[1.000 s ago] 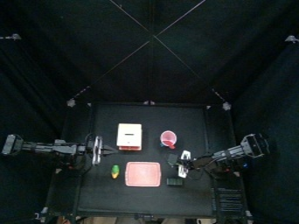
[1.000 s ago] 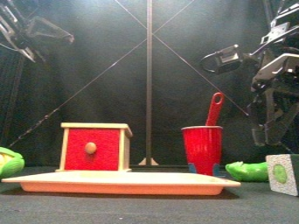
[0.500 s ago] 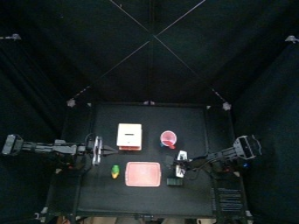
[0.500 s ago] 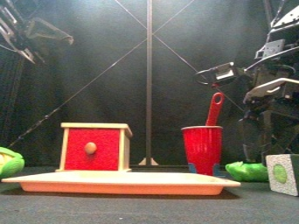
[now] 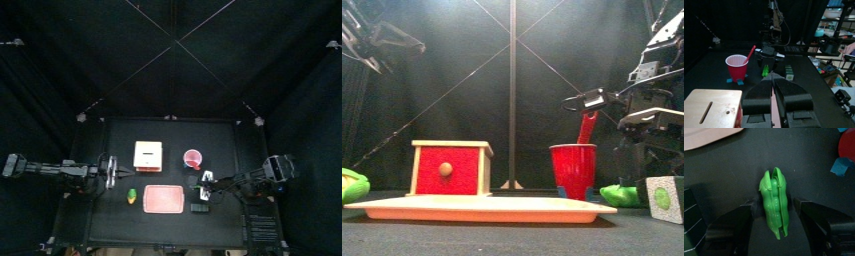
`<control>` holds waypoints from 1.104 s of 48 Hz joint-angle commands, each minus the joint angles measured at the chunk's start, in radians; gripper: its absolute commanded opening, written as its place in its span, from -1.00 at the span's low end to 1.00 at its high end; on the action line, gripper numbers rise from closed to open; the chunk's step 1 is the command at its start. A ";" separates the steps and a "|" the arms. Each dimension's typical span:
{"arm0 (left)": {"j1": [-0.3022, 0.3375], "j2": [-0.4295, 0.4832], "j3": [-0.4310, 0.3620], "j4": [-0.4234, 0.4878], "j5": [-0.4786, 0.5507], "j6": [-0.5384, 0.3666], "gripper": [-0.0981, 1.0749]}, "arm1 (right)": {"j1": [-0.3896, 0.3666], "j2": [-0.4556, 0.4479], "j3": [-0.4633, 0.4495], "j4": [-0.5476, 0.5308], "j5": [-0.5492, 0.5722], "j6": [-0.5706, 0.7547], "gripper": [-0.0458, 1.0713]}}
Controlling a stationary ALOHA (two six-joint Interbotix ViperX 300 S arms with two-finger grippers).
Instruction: Grab pea
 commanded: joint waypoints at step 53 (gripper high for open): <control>0.003 0.005 -0.014 -0.006 -0.008 0.000 -0.12 | 0.049 -0.049 -0.118 0.028 0.103 0.003 0.23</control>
